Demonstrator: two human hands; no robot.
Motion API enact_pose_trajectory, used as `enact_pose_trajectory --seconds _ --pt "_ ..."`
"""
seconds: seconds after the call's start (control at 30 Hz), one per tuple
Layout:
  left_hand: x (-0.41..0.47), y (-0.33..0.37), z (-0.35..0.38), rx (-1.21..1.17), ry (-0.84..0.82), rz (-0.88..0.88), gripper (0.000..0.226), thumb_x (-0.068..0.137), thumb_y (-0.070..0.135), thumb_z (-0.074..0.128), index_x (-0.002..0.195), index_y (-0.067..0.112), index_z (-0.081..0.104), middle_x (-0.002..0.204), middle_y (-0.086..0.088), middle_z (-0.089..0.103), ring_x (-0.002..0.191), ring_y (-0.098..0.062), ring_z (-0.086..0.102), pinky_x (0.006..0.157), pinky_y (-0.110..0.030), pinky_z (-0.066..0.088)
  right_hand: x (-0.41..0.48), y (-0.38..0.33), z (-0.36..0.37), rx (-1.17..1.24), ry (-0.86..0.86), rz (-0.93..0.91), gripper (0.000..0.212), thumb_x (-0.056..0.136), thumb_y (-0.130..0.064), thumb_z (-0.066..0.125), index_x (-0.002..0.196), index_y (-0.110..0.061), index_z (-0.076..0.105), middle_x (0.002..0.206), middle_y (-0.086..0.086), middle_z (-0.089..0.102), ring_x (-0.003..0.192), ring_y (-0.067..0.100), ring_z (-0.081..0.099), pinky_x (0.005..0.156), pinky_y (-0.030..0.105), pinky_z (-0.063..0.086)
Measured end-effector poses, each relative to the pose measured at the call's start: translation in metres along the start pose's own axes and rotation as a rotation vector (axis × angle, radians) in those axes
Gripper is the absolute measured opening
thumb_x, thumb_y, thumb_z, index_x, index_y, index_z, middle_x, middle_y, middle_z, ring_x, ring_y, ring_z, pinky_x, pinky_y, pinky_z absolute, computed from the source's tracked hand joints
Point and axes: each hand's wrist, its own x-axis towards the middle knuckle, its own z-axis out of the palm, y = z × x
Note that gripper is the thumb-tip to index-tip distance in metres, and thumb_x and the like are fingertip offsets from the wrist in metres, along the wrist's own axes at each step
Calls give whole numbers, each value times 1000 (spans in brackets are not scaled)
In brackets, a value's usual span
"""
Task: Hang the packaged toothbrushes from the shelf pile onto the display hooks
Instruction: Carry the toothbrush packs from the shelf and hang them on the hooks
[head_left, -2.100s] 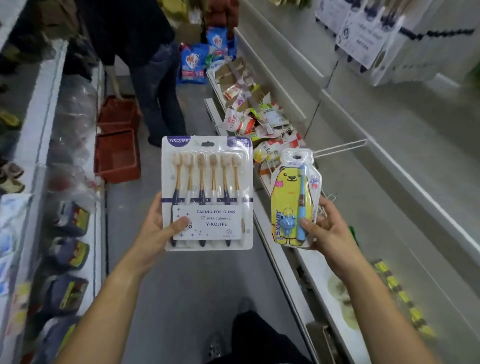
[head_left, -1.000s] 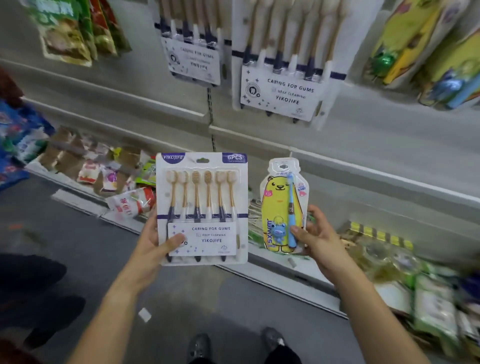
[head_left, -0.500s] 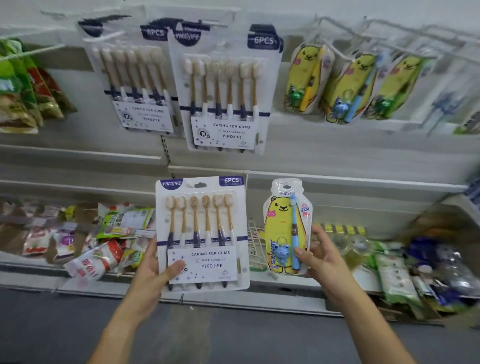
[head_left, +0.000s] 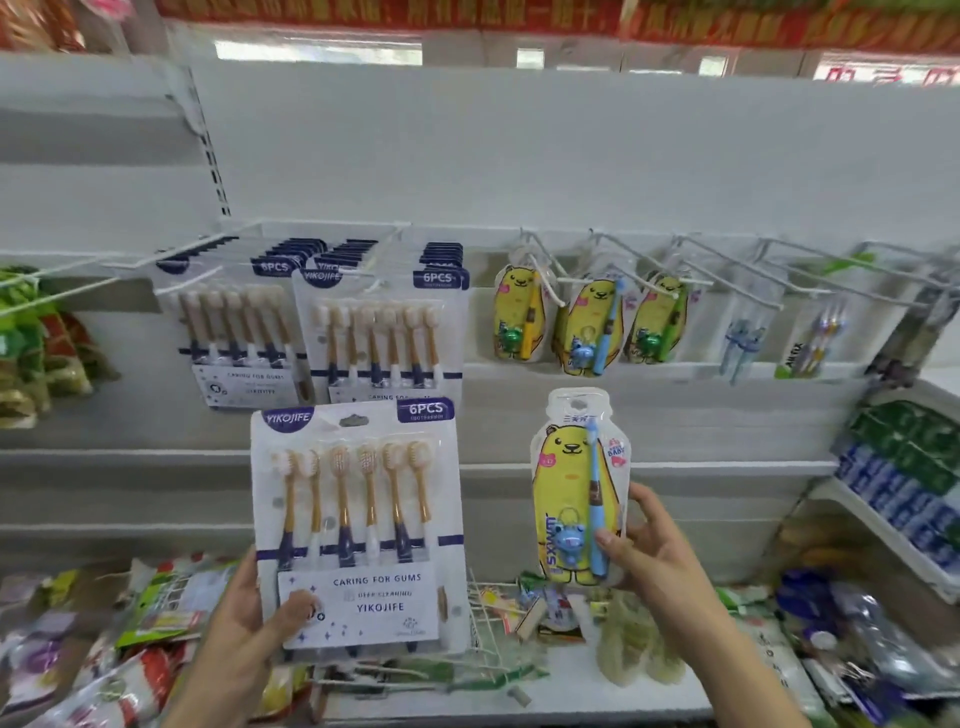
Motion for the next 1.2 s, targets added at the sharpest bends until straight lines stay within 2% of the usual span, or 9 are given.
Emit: enact_pose_trajectory --seconds 0.1,0.2,0.47,0.6,0.73,0.83,0.9,1.0,1.2 --pt "7 11 7 -55 11 15 48 94 -10 50 127 25 60 119 -14 74 105 -36 73 84 -49 61 1 -23 -3 31 31 -56 65 70 -30 87 126 -25 53 107 15 76 93 38 75 66 44 62" --pt "11 26 14 -44 7 34 48 96 -8 50 128 27 59 121 -13 74 112 -40 69 97 -64 52 1 -44 -4 26 49 -100 107 32 -61 97 124 -30 55 107 15 76 94 38 75 76 56 60" --pt "23 57 32 -125 8 79 54 80 19 65 132 33 57 123 -14 72 119 -46 61 105 -69 42 0 -73 -13 58 116 -141 117 27 -61 98 129 -28 54 109 14 75 96 39 74 76 61 59" --pt "28 73 37 -116 -43 92 95 48 56 97 132 40 56 126 -8 72 117 -36 67 102 -67 47 3 -85 -18 78 96 -179 64 57 -29 86 116 -31 60 105 17 76 88 36 75 67 55 62" --pt "36 78 38 -38 -51 126 111 43 70 91 140 40 47 128 -3 71 121 -29 65 107 -63 45 9 -88 -23 96 119 -178 47 71 -14 71 114 -29 59 101 16 76 86 35 76 74 66 58" --pt "45 76 36 -70 -58 129 121 38 63 96 143 30 46 120 -7 74 110 -26 71 95 -51 57 11 -86 -28 98 129 -164 45 74 -11 67 115 -26 59 101 16 76 85 35 76 71 64 59" --pt "48 75 32 -107 -55 141 97 56 45 95 139 29 49 118 -8 75 106 -24 73 81 -41 63 13 -83 -30 100 132 -159 43 77 -7 66 115 -26 59 100 16 77 84 35 76 68 60 60" --pt "50 76 14 -130 7 155 50 85 13 63 131 31 55 119 -7 75 107 -28 73 80 -49 63 16 -80 -32 110 127 -135 40 90 8 56 114 -25 59 94 16 77 78 32 76 59 54 62" --pt "52 82 -42 -98 119 208 45 93 7 55 133 27 57 124 -13 72 111 -35 70 84 -53 61 24 -77 -36 113 131 -100 45 94 14 49 112 -26 60 89 13 77 71 29 76 54 52 60"
